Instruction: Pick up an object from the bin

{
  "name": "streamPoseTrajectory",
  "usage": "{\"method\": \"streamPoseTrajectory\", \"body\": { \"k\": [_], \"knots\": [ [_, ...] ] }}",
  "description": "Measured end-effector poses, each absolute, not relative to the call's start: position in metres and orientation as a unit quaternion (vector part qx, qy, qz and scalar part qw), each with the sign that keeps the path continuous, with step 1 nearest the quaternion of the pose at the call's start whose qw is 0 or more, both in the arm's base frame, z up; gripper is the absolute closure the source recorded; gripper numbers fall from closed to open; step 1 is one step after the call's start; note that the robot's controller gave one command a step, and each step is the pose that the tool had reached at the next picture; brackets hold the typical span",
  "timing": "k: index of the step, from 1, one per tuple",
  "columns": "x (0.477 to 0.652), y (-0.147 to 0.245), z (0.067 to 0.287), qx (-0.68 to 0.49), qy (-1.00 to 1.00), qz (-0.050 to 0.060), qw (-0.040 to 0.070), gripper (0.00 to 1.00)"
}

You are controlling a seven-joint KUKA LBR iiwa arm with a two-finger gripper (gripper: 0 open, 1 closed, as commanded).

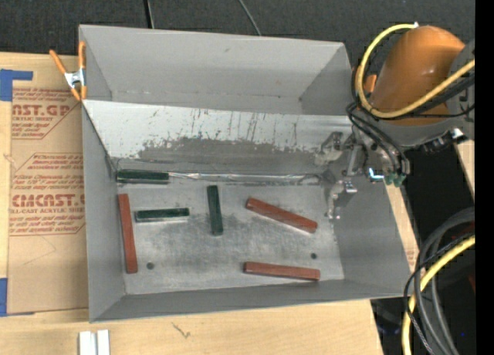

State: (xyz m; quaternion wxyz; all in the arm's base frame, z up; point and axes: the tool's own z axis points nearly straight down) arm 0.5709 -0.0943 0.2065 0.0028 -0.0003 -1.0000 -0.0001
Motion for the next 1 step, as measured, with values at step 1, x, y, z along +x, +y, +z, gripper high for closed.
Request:
{"method": "streamPoseTrajectory", "body": {
  "k": [1],
  "knots": [
    [0.5725, -0.0939, 0.2113, 0.000, -1.000, 0.000, -0.001, 0.00]
  ]
}}
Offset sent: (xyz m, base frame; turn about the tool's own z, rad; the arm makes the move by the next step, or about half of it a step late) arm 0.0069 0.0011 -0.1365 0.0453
